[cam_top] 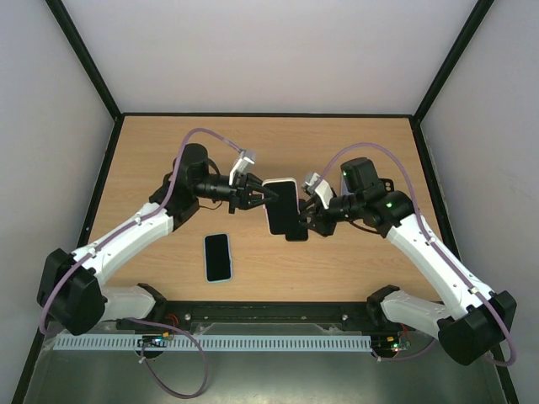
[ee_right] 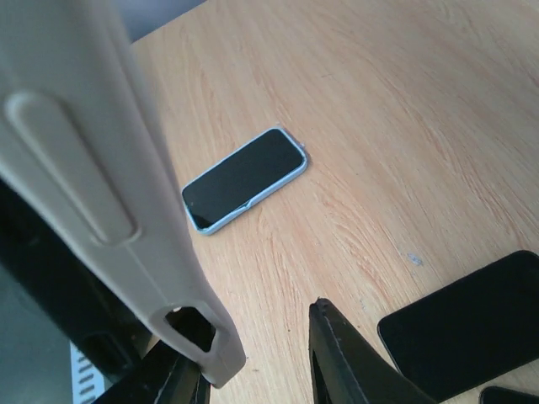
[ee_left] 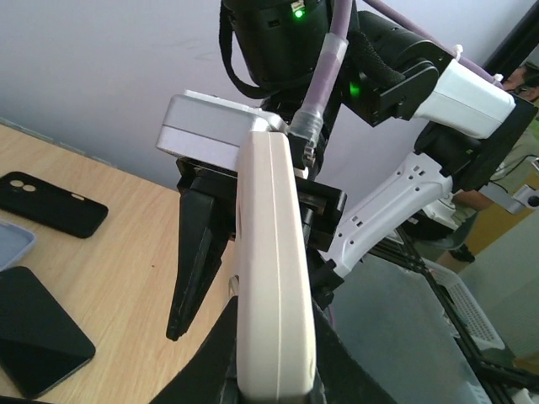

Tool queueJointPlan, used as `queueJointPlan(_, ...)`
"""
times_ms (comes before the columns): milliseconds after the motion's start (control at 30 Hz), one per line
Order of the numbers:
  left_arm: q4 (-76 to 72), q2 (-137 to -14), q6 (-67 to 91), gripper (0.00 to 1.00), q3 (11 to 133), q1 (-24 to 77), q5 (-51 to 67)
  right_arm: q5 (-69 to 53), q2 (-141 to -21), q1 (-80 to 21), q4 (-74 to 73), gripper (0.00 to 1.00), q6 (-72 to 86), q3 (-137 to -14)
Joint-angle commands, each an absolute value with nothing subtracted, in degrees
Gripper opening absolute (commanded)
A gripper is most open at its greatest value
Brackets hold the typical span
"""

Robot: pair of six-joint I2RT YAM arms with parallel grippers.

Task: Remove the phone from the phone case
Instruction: Remove the phone case from the phone.

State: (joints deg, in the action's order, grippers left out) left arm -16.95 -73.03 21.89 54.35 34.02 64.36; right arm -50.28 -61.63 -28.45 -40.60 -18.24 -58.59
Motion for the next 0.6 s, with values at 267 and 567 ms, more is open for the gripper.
queueJointPlan(267, -21.2, -71.6, 30.4, 0.02, 49.4, 38.1, 70.6, -73.2, -62.6, -27.0, -14.8, 0.54, -3.3, -62.8)
queueJointPlan(567, -23.2, -76.5, 33.7, 0.09, 51.8, 35.6, 54.9, -76.1, -66.2, -27.0, -25.5, 0.17, -10.0, -60.4)
